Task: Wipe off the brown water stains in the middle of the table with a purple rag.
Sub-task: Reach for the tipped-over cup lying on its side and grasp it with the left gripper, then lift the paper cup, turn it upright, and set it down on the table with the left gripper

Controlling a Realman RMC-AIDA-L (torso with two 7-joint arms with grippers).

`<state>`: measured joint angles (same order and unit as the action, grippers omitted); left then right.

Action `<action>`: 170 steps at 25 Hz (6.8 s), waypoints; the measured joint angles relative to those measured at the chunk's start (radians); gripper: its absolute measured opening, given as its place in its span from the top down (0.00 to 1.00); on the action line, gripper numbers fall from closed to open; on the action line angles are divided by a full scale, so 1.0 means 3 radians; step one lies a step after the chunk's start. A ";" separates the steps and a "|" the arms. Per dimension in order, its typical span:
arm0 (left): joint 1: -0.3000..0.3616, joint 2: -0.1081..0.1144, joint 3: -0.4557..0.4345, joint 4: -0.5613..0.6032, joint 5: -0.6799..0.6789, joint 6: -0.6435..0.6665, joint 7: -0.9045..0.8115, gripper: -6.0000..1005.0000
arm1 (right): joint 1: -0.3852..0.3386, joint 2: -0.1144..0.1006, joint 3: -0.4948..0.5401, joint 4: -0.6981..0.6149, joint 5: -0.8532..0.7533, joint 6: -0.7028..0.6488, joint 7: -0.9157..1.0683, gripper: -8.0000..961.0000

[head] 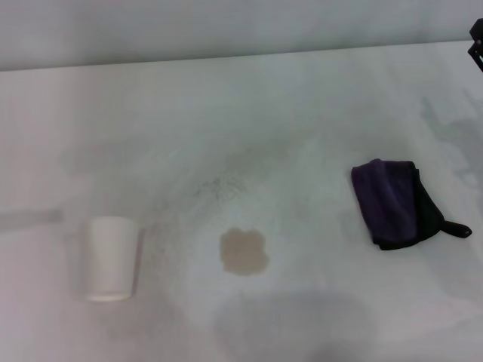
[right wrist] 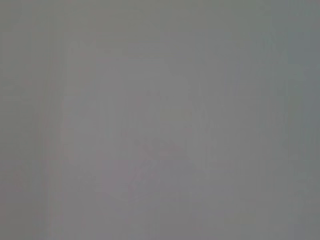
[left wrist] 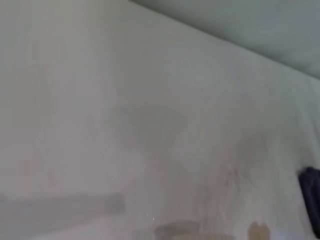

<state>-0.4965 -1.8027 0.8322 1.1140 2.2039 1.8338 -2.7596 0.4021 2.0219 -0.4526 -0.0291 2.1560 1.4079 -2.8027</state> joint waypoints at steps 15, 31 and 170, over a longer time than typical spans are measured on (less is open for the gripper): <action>-0.0345 -0.0337 0.0110 -0.0710 0.0493 -0.0253 0.0129 0.14 | 0.0044 0.0004 0.0003 0.0051 0.0012 -0.0012 0.0014 0.12; -0.0709 -0.0471 0.0315 -0.1324 0.0628 -0.0521 0.0058 0.14 | 0.0079 0.0005 0.0130 0.0085 0.0013 -0.0087 0.0016 0.12; 0.0635 -0.0961 0.0613 -0.3685 -0.3752 -0.1969 0.8237 0.40 | -0.0010 0.0002 -0.0105 0.0051 -0.0033 0.0334 0.0021 0.12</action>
<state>-0.3059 -2.0909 1.0160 0.0085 1.0782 1.2431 -0.2886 0.3992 2.0224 -0.4841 -0.0138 2.1460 1.5080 -2.7965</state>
